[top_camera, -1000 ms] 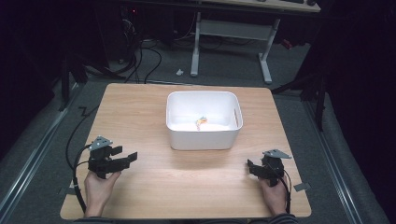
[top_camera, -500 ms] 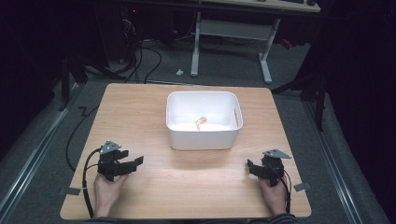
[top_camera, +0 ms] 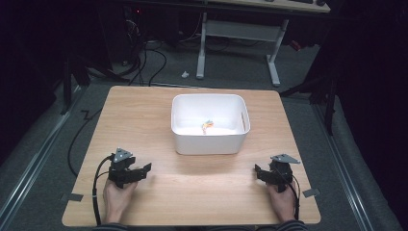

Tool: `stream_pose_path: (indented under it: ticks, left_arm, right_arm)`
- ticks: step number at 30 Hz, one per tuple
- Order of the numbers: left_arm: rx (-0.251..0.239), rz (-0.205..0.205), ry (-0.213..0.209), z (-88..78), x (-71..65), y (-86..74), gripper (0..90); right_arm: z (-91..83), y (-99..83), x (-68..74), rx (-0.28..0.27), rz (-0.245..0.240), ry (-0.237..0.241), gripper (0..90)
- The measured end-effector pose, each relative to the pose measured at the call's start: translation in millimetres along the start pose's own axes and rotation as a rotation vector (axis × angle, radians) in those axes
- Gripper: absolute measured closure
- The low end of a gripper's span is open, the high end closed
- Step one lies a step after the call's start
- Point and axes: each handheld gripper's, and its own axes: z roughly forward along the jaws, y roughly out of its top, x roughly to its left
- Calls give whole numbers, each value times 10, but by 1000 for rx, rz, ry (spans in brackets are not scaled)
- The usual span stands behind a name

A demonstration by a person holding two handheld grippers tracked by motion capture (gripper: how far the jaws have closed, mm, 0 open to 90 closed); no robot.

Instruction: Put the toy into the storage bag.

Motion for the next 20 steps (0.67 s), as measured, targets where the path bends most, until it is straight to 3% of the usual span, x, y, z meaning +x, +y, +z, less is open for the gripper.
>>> stream_pose_path:
  ticks: [7, 9, 20]
  left_arm:
    - [2, 33, 79, 155, -49, -105, 243]
    - [31, 62, 121, 188, -94, -104, 218]
    - [32, 65, 126, 198, -103, -102, 207]
  right_arm:
    - [0, 0, 0, 1, 0, 0, 240]
    - [2, 1, -1, -2, -5, 1, 240]
    - [2, 0, 2, -2, -4, 1, 240]
